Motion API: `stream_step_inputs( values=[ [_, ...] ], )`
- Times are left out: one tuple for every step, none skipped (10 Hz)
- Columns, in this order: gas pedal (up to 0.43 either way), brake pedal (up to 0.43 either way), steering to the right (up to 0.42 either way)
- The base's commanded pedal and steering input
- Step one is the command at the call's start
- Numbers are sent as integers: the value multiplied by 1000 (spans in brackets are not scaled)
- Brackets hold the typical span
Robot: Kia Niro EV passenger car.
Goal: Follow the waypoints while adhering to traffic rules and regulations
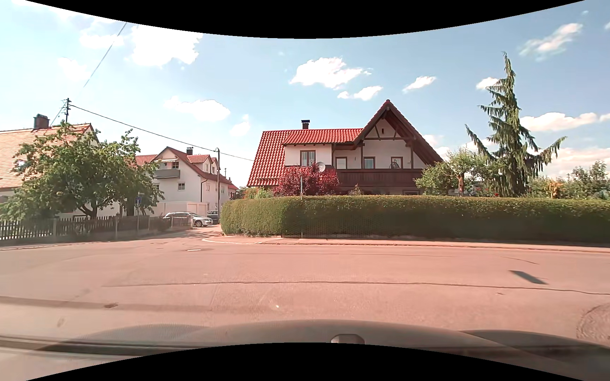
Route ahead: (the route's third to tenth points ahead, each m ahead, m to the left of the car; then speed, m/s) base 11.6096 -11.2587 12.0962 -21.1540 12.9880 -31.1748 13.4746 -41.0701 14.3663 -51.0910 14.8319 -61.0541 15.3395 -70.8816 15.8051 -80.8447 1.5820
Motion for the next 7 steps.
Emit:
stream_step_inputs(
  values=[
    [0,18,23],
    [0,18,23],
    [0,18,23],
    [0,12,23],
    [0,12,23],
    [0,12,23],
    [0,12,23]
  ],
)
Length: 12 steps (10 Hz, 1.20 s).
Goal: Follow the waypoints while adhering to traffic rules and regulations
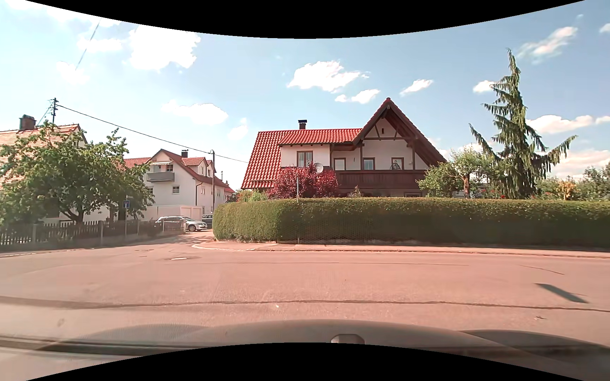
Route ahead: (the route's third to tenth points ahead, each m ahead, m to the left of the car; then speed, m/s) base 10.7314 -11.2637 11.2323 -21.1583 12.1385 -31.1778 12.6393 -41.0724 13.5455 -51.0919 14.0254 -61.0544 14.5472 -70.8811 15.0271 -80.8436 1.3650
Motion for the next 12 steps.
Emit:
stream_step_inputs(
  values=[
    [0,12,23],
    [0,18,23],
    [0,18,23],
    [0,18,23],
    [0,37,23],
    [0,55,23],
    [0,73,23],
    [0,91,23],
    [0,104,23],
    [0,128,23],
    [0,146,23],
    [0,171,23]
  ],
)
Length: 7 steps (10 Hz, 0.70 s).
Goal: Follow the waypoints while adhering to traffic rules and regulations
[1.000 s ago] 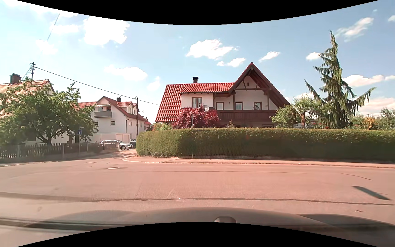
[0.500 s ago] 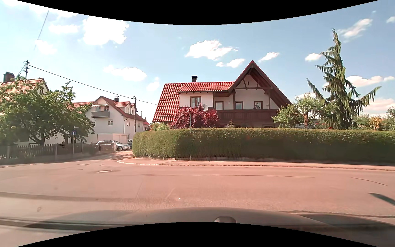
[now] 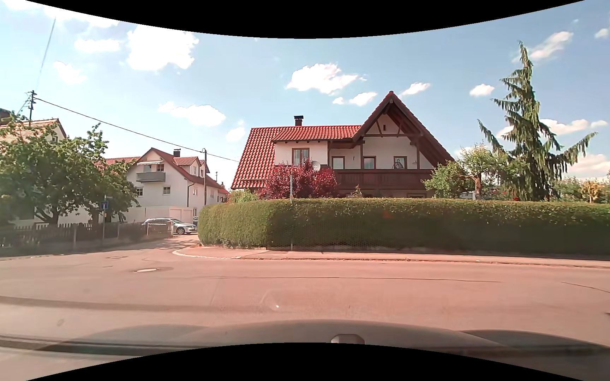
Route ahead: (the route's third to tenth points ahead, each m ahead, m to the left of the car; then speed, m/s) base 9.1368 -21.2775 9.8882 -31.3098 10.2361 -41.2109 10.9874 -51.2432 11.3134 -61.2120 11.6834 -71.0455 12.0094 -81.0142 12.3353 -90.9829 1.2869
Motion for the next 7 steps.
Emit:
stream_step_inputs(
  values=[
    [0,189,23],
    [0,189,23],
    [0,183,23],
    [0,165,23],
    [0,110,23],
    [0,37,23],
    [0,30,23]
  ],
)
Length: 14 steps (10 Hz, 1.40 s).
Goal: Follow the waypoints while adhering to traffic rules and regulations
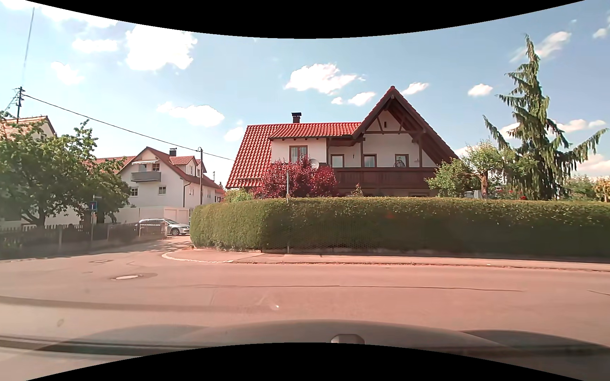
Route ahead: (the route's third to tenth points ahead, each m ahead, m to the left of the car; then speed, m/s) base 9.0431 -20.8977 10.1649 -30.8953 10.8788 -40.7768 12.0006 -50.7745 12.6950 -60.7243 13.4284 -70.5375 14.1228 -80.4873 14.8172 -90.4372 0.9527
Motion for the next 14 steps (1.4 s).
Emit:
stream_step_inputs(
  values=[
    [0,43,23],
    [0,79,23],
    [0,128,23],
    [0,146,23],
    [0,195,23],
    [0,213,23],
    [0,232,23],
    [0,232,23],
    [0,226,23],
    [0,220,23],
    [0,220,23],
    [0,220,23],
    [0,213,23],
    [0,220,23]
  ],
)
